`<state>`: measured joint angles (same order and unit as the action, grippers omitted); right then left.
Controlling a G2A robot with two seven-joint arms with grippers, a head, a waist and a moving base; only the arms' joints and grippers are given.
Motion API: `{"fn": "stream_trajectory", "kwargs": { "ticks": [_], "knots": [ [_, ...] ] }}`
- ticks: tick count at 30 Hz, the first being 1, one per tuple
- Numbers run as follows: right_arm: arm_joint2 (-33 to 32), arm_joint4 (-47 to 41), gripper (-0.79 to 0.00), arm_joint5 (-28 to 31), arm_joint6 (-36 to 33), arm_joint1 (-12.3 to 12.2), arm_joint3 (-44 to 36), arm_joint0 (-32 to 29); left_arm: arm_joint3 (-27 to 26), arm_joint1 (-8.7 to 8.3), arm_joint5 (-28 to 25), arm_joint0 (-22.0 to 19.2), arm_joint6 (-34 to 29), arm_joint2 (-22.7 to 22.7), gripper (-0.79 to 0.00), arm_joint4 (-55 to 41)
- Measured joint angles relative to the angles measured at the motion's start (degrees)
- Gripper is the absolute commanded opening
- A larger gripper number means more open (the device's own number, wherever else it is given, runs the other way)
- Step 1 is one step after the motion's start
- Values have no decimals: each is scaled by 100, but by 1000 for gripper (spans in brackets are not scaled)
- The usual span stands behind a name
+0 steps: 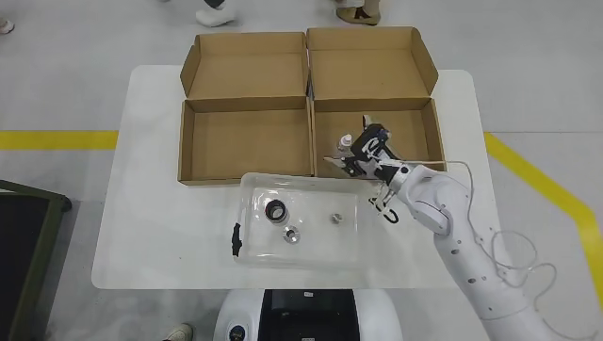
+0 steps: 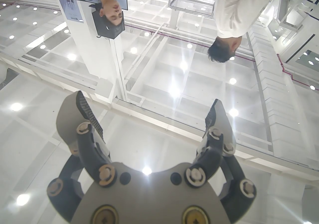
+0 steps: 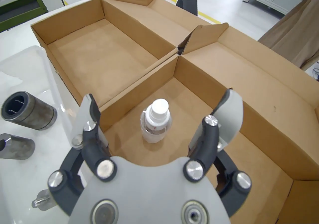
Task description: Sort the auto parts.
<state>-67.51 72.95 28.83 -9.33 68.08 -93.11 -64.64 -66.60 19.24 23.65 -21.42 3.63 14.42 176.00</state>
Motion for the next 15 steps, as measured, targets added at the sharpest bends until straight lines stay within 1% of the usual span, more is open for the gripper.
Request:
{"fn": "stream_trajectory", "kwargs": {
  "ticks": [6,12,15],
  "knots": [
    [-237,-147,0,266,-135,-67,-571,-309,0,0,0,0,0,0,0,0],
    [-539,-190,0,719,-301,-174,-1382,-893,0,0,0,0,0,0,0,0],
    [-693,-157,0,1070,-462,-240,-1874,-1238,0,0,0,0,0,0,0,0]
  ]
}}
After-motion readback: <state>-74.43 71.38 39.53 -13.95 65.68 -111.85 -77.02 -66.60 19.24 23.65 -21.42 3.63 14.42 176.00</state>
